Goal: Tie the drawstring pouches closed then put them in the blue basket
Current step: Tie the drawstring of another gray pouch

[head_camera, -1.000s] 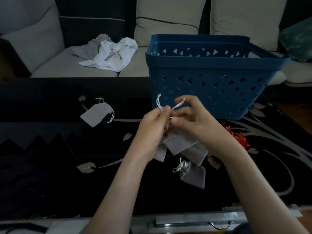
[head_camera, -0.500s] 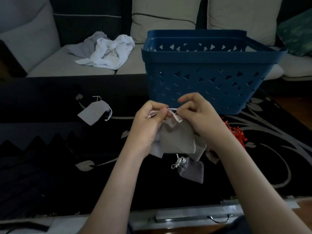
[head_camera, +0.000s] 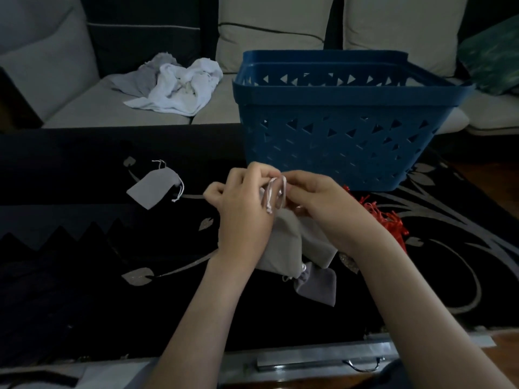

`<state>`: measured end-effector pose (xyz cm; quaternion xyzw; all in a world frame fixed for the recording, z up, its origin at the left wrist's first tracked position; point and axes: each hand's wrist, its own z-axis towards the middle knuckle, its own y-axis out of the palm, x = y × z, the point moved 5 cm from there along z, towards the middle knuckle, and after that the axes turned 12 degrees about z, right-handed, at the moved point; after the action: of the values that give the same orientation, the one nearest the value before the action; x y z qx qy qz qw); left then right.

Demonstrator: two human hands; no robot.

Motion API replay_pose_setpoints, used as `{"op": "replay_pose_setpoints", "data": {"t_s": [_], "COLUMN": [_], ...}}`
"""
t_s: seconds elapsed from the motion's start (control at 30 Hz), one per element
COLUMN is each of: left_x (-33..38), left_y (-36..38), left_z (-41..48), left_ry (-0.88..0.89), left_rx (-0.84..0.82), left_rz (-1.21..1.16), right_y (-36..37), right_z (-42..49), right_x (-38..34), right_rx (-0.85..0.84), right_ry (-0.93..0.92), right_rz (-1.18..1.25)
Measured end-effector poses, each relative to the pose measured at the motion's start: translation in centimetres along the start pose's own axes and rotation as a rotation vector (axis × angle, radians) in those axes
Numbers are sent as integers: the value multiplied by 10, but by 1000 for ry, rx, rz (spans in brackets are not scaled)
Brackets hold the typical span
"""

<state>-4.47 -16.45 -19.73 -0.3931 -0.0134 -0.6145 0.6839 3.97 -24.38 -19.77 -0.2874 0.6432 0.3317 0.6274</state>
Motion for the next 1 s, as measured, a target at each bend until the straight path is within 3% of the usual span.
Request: {"op": "replay_pose_setpoints", "data": {"t_s": [0.3,0.43,0.57,0.63,0.7,0.87,1.0], "left_x": [-5,-8,-36,-47,-46,-31,-12], "left_y": [4,8,9,8,8,4,1], "left_z": [-1,-4,0,1,1,9,8], "left_ry": [-41,-87,-290,-356,-390,-400,-345], "left_rx": [-66,-95,-94,-105,-134,-170,-240], "left_rz": [-21,-11,-36,-6,-70,-509,-720], "right_y": [-10,-15,-33,-45,-50,-30,-12], "right_z": [2,5,8,8,7,0,0], "right_x": [3,2,-8,-9,-8,-13,-2], "right_rx": [210,299,299,295,272,159,70], "right_ry": [-18,-29,-131,-152,-174,-282,-282], "right_rz": [176,592,1127,1196,979,-24,-362]}}
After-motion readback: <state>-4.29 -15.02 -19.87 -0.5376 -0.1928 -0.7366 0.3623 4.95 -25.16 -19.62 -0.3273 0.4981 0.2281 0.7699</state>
